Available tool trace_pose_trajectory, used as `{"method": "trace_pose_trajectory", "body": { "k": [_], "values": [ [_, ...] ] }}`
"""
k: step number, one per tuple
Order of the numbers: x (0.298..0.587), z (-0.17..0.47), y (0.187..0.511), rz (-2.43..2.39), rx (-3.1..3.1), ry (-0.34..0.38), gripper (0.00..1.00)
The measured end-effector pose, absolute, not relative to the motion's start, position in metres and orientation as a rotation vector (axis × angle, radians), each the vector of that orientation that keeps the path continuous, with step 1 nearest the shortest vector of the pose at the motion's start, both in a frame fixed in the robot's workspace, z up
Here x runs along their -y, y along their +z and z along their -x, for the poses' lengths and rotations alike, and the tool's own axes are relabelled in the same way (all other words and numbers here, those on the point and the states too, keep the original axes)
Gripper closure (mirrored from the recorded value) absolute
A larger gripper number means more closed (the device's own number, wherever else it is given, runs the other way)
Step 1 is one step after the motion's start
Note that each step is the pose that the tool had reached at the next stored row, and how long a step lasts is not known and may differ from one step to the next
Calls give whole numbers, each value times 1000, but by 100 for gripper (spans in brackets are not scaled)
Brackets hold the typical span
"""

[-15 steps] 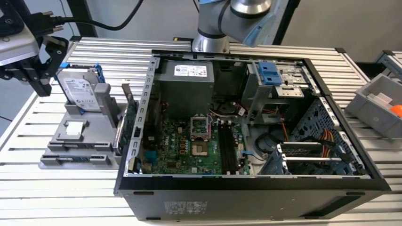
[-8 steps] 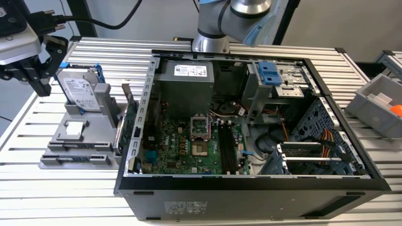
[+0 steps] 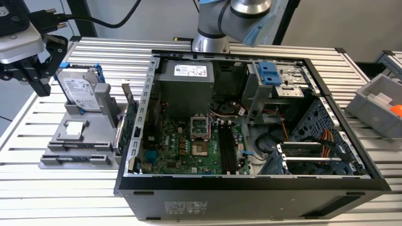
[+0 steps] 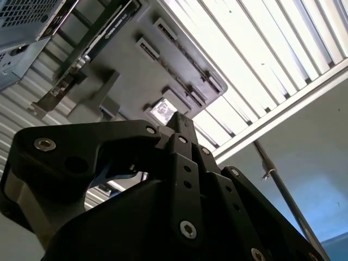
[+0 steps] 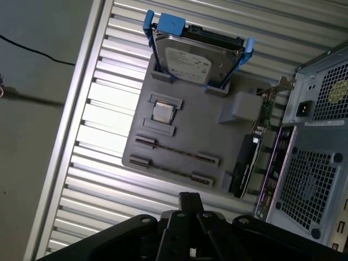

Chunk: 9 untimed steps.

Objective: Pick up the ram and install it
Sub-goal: 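Pick up the ram and move it above insertion slot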

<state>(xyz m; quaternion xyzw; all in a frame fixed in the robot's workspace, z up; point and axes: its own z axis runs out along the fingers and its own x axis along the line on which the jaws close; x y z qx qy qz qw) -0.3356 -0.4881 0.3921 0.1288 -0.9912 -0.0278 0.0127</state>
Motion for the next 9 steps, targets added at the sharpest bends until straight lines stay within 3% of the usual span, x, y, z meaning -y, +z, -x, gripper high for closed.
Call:
{"method": "trace_pose_trajectory", "body": {
  "k": [9],
  "values": [
    [488,336,392,-461,3079,-86,100]
  ]
}}
